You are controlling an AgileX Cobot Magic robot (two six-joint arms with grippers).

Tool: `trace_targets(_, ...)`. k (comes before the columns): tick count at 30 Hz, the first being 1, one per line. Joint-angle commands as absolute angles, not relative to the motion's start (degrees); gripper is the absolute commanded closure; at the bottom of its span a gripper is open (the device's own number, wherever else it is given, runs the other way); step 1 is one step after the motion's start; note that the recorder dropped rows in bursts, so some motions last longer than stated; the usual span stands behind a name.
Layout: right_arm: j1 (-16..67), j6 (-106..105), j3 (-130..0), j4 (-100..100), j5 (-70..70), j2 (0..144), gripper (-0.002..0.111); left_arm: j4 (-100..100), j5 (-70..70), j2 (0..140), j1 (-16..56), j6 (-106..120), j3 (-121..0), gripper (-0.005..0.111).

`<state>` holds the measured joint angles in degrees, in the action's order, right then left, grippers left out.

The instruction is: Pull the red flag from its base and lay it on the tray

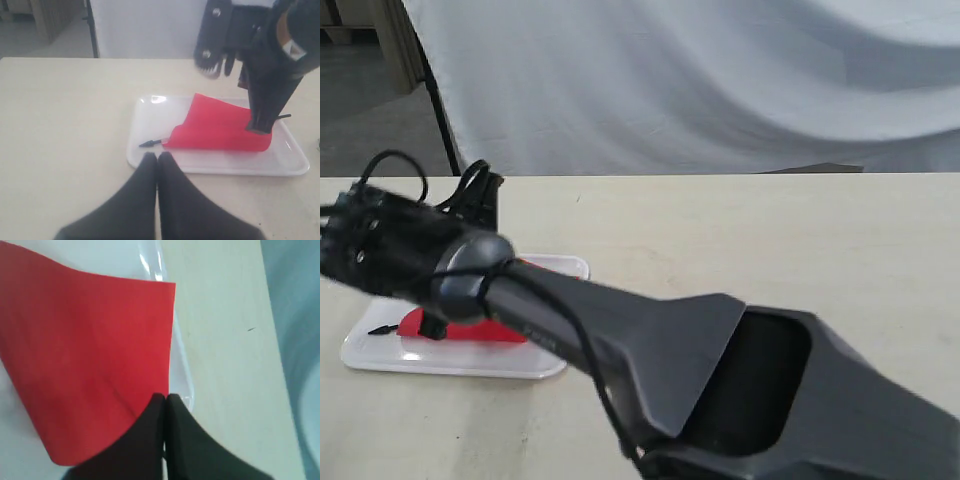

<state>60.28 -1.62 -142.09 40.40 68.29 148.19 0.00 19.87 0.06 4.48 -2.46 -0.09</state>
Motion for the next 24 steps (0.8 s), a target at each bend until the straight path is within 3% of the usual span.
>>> trace_targets(1, 54.4, -2.4, -142.6, 28.3, 70.0, 144.0, 0.109, 0.0, 19.7, 0.0, 4.9, -2.4, 0.0, 0.107)
trace_targets(10, 45.3, 2.4, -138.7, 17.7, 70.0, 137.3, 0.109, 0.0, 19.7, 0.0, 4.9, -2.4, 0.0, 0.107)
trace_targets(16, 38.2, 9.5, -118.5, 16.4, 70.0, 127.2, 0.109, 0.0, 19.7, 0.0, 4.9, -2.4, 0.0, 0.107)
trace_targets(24, 27.0, 18.3, -78.4, 17.2, 43.8, 105.1, 0.109, 0.0, 19.7, 0.0, 4.9, -2.4, 0.0, 0.107)
